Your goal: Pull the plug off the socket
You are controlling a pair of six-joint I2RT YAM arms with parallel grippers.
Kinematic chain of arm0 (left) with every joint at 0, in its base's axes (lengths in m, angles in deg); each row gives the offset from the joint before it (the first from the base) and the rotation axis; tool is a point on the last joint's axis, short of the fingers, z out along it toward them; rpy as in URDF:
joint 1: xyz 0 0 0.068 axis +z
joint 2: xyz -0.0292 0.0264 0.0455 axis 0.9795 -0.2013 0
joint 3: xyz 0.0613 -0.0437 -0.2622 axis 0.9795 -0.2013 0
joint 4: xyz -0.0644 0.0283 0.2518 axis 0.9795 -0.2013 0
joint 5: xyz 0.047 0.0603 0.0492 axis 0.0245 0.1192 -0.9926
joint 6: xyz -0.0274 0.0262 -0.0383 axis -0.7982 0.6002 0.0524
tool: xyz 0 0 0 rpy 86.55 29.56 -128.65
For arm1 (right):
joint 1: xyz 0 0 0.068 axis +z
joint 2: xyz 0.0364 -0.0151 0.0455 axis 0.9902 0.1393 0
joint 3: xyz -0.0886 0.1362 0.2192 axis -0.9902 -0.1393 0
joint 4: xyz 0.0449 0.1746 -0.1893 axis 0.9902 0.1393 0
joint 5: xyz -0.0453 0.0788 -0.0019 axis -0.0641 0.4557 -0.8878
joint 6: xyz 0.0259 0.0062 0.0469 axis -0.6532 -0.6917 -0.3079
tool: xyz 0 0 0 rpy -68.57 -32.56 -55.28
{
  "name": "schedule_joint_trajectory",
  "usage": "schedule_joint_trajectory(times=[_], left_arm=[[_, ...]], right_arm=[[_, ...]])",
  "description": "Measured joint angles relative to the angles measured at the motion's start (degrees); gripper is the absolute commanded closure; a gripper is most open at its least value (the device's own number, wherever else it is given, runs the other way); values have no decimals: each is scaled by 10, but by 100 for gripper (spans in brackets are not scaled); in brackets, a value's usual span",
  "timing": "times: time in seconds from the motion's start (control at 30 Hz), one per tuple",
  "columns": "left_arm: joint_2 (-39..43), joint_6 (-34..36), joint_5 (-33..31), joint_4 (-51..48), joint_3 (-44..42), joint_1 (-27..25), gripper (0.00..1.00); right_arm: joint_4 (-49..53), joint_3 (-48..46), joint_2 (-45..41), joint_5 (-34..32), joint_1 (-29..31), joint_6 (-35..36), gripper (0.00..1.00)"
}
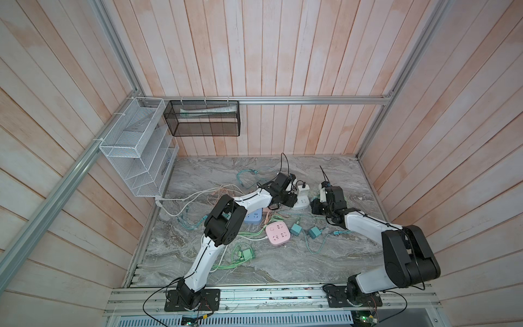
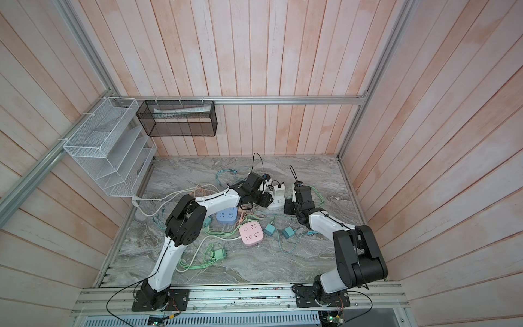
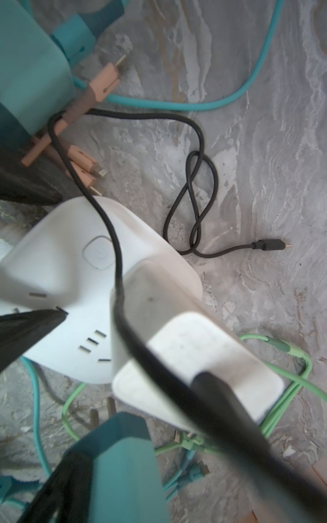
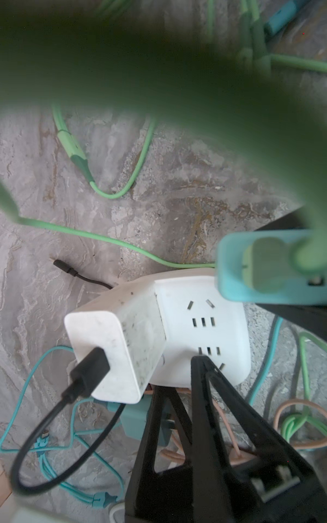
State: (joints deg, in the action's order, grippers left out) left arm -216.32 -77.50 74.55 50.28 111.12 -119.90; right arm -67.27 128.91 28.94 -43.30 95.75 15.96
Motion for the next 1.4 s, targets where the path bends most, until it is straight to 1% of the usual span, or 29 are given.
schedule_joint_trajectory(times=[0.13,0.27,0.5,0.63,0.67,0.7,0.8,0.9,0.97,1.17,1.33,1.4], left_arm=[[1,0,0,4,-3,0,40],[2,0,0,5,-4,0,40],[2,0,1,6,-4,0,40],[2,0,2,6,-5,0,40],[2,0,2,6,-5,0,40],[2,0,2,6,-5,0,39],[2,-2,2,6,-5,0,40],[2,-2,2,6,-5,0,40],[2,-2,3,6,-5,1,39],[2,-2,3,7,-5,1,40],[5,-4,2,16,-14,1,39],[6,-4,2,17,-16,1,40]], right_arm=[[-7,-6,0,24,-22,-9,99],[-24,-19,0,48,-41,-23,93],[-37,-38,5,91,-59,-40,87],[-37,-38,12,101,-62,-42,75],[-37,-38,12,102,-64,-43,72],[-37,-38,12,102,-65,-45,67],[-38,-38,12,102,-70,-49,59],[-35,-38,12,96,-73,-56,49],[-33,-38,12,91,-75,-58,45],[-18,-38,-2,70,-76,-62,42],[-5,-38,-37,47,-76,-60,41],[-5,-39,-54,39,-76,-57,39]])
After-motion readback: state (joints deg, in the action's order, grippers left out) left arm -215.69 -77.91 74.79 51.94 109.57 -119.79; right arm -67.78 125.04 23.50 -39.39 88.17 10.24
